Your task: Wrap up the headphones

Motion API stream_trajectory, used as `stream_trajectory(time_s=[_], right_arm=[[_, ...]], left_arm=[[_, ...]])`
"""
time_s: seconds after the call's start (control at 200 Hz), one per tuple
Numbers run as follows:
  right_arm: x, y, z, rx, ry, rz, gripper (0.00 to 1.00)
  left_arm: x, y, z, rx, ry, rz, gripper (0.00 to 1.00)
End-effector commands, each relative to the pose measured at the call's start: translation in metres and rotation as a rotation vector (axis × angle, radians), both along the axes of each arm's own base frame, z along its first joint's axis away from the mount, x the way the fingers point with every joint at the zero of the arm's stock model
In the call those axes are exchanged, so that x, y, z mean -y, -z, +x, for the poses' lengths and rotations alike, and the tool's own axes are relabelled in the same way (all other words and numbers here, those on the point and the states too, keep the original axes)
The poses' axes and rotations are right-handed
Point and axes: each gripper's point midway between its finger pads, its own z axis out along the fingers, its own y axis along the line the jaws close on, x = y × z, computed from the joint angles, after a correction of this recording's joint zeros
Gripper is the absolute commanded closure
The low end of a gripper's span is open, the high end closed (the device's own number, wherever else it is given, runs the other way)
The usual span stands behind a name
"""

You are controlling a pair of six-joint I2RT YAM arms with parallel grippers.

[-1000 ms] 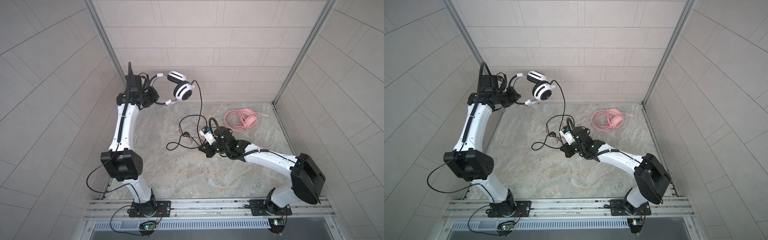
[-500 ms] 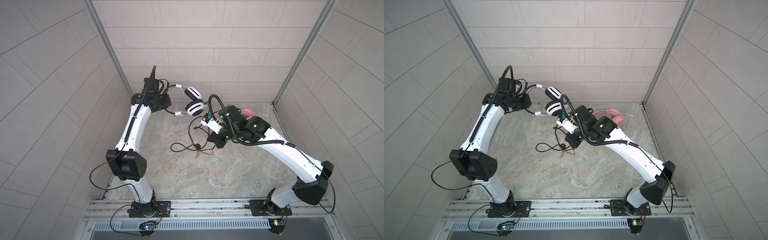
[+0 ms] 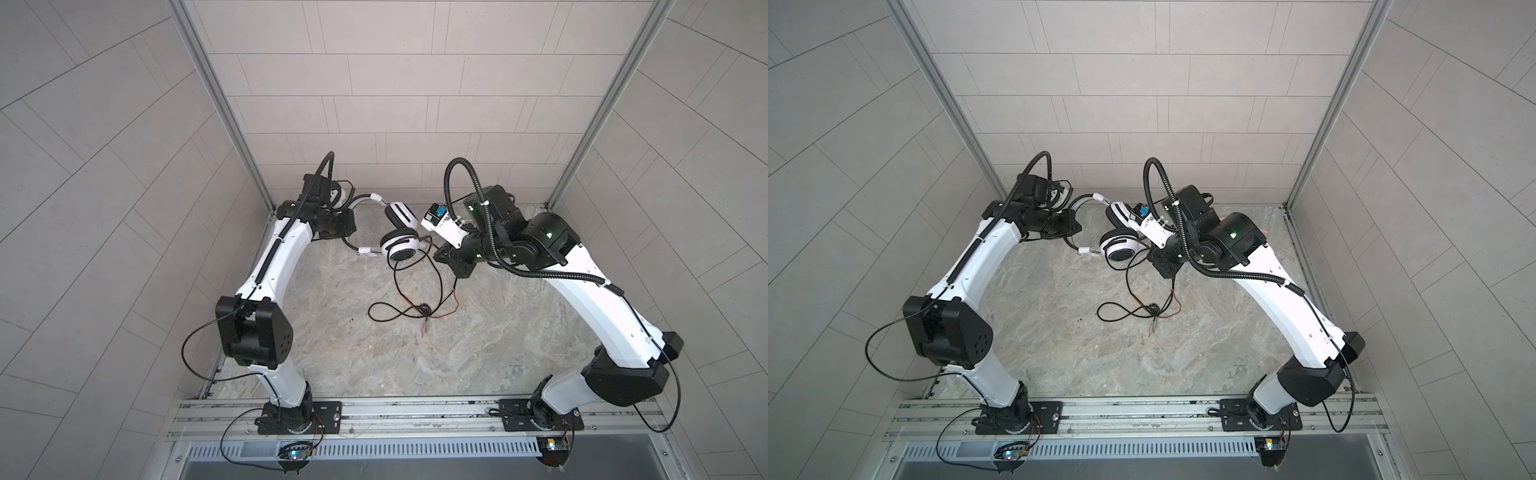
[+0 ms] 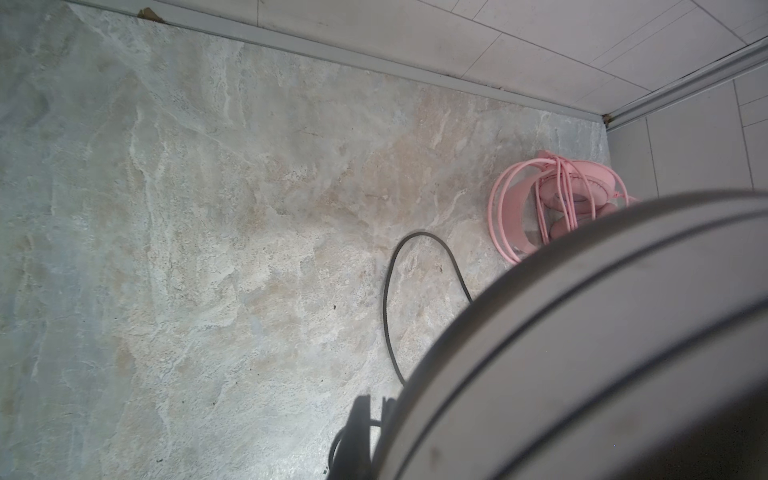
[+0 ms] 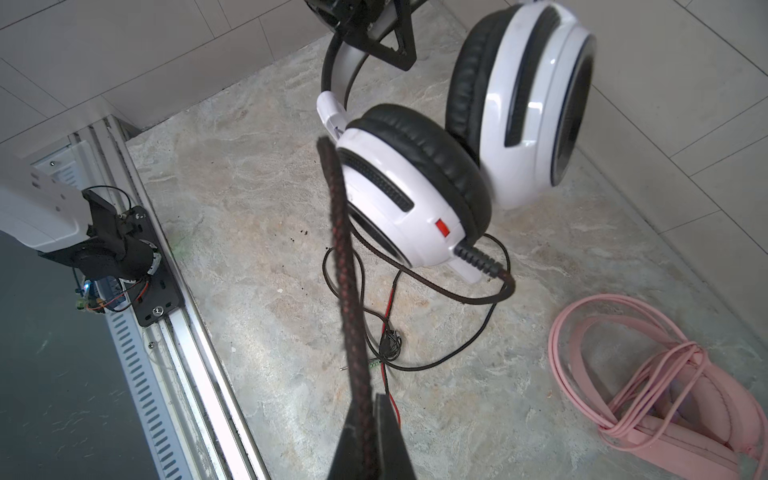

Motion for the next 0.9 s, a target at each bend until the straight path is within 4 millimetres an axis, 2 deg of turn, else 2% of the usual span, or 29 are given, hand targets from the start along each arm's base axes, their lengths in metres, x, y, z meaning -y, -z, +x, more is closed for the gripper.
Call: stream_trajectory(time_s=[0.0,0.355,0.48,0.891], right_arm=[[0.006,-0.004,0.004,0.022,-0.006,-0.030,1.00],[0.006,-0.029,0.027,0.056,0.001,0.052,1.00],[0.006,-0.029,0.038,0.048,-0.003,0.040,1.00],[0.001,-0.037,0.076,0.058,0.009,0.114,1.00]], left_arm=[[0.014,-0.051,-0.002,0.144,0.040,-0.097,1.00],[0.017,-0.043,-0.013,0.110,0.056,-0.118,1.00],[0.022,-0.046,-0.020,0.118,0.088,-0.126,1.00],[0.055,-0.037,-0.039,0.041,0.243,-0.201,1.00]])
